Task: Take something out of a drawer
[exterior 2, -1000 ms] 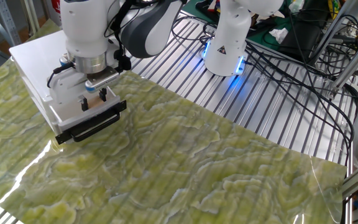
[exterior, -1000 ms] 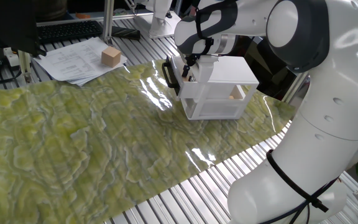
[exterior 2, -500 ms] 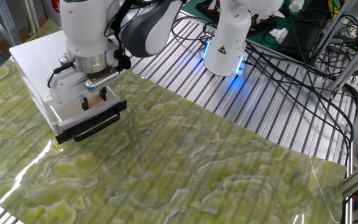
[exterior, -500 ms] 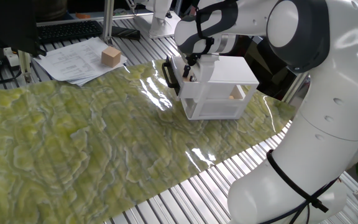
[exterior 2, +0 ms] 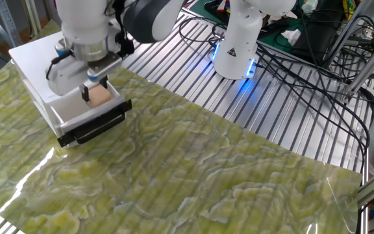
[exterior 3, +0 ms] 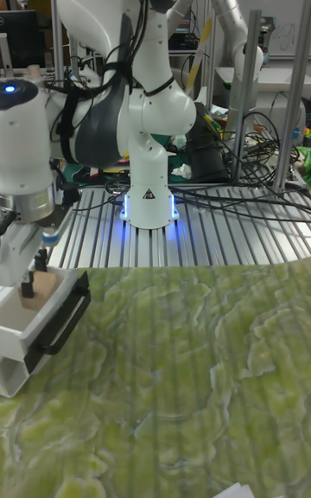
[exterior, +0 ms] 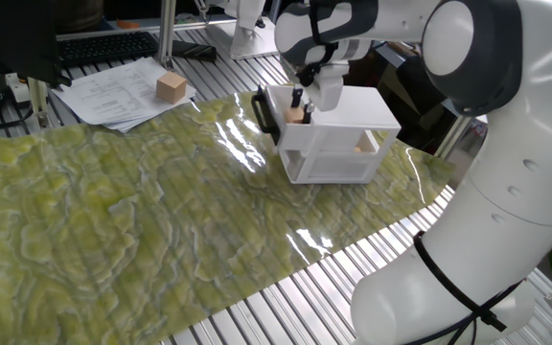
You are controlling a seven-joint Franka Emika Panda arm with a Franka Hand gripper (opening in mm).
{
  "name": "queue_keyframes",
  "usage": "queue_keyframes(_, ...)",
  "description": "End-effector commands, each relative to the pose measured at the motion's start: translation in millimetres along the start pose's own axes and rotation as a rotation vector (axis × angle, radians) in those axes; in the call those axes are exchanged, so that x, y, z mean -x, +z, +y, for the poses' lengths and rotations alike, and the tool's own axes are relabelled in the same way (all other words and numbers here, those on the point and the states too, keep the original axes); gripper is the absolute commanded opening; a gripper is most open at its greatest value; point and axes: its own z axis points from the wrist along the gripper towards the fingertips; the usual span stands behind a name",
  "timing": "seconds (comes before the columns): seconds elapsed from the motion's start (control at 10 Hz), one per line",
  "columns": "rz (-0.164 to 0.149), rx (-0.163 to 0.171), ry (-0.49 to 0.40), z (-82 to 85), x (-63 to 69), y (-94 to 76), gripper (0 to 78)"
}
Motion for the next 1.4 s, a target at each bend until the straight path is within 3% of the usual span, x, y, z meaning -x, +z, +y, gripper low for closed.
queue_keyframes(0.1,-0.008,0.009,-0.023,-2.6,3.0,-14.2,1.2)
queue_keyframes(0.2,-0.008,0.009,-0.023,-2.6,3.0,-14.2,1.2)
queue_keyframes(0.3,0.019,0.069,0.006,-3.0,0.8,-14.5,1.2)
queue_keyframes(0.6,0.012,0.11,0.025,0.2,-4.8,-6.6,1.2)
queue_keyframes(1.0,0.021,0.129,0.046,12.2,-10.3,-1.6,1.2)
queue_keyframes(1.1,0.042,0.135,0.065,16.5,-10.3,-3.7,1.2)
queue_keyframes(1.2,0.043,0.138,0.063,17.5,-10.6,-3.3,1.2)
queue_keyframes(1.3,0.027,0.166,0.08,20.1,-13.0,3.1,1.2)
queue_keyframes(1.4,0.018,0.169,0.093,21.5,-13.7,6.5,1.2)
